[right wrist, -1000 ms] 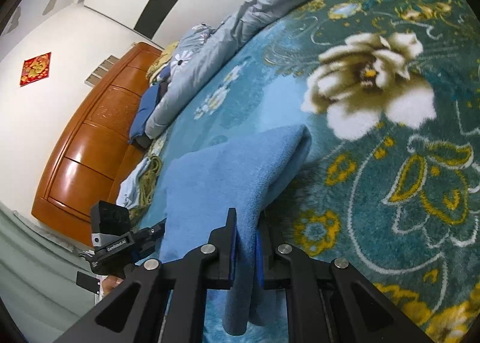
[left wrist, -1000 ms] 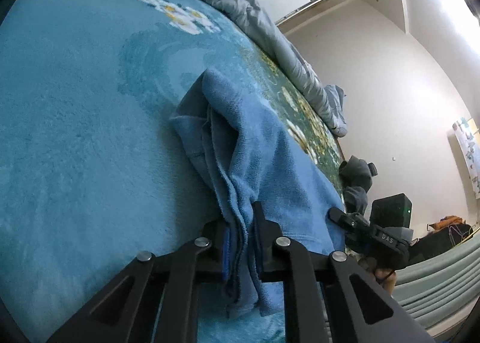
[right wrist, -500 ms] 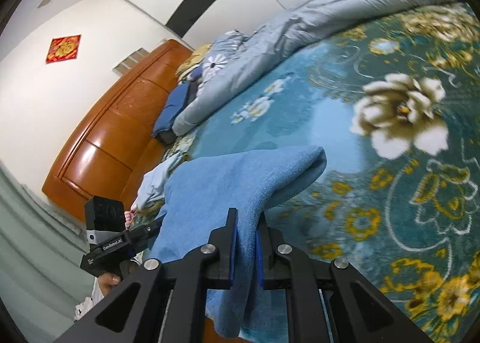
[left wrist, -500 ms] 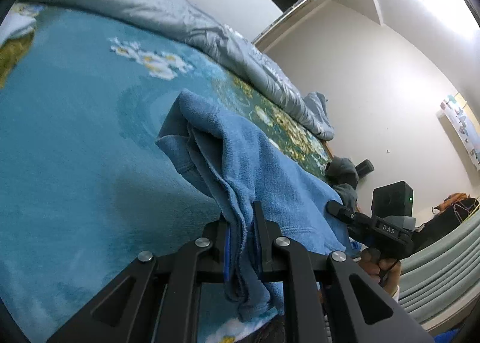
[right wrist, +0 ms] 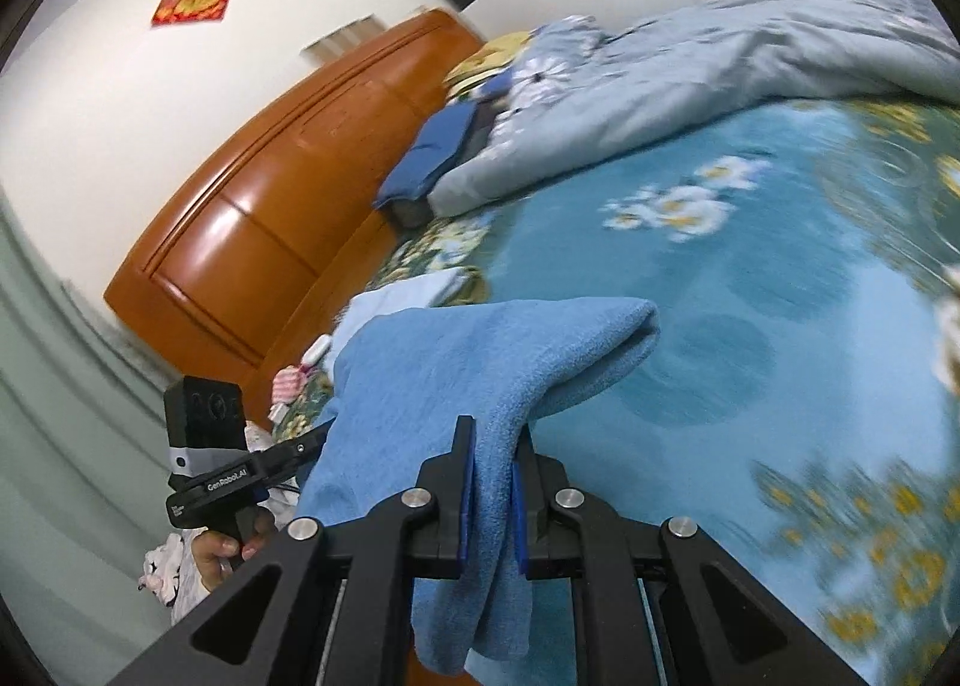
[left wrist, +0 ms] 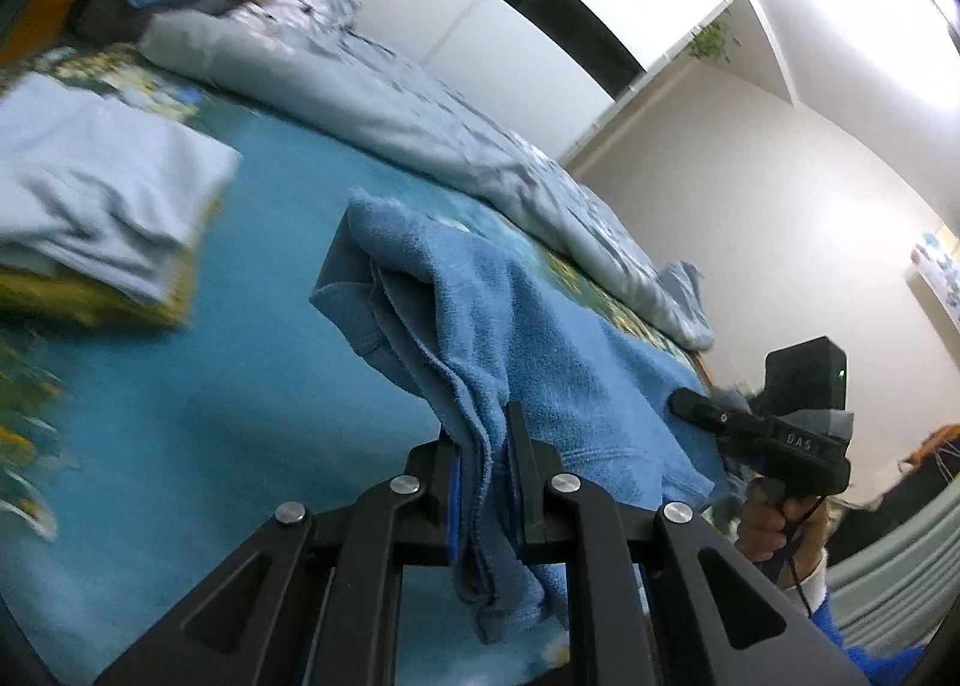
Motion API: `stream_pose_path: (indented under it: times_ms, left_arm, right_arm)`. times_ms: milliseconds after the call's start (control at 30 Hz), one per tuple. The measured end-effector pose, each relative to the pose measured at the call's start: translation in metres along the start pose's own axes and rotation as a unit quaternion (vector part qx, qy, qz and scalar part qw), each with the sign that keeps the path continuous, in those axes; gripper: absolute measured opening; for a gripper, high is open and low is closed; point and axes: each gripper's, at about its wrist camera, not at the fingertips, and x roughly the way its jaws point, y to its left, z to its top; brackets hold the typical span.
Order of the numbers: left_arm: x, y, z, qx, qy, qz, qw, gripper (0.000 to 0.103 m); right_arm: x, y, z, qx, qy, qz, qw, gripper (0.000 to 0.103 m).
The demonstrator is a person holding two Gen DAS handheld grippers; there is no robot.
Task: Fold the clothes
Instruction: 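Lift the folded sweatshirt with both grippers and carry it toward the clothes stack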
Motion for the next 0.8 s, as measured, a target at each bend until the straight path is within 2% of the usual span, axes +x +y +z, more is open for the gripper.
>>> stream_pose_path:
  times_ms: [233,467,600,800]
  left_arm:
    - [-0.05,0.049,0.046,0.01,-0.036,0.057,0.9976,0.013]
    - [-0.084,0.103,0.098,0.013,-0.049,0.105,0.9931,0.013]
    - [-0.093,0.134,0.13,0.012,-0.054,0.123,0.9908,0.013]
    - [-0.091,0.173,0.161,0.006,-0.058,0.13,0.9898,0.013]
  right_arm:
    - [0.084,0.052,0.049,-0.039,0.026,0.036,0.998,0.011]
    - [0.165,0.092,0.091,-0.056,0.047,0.05,0.996,0.011]
    - [0.201,0.107,0.109,-0.062,0.057,0.055,0.995,0.011]
    - [0.249,0.115,0.129,-0.063,0.065,0.047,0.995,0.011]
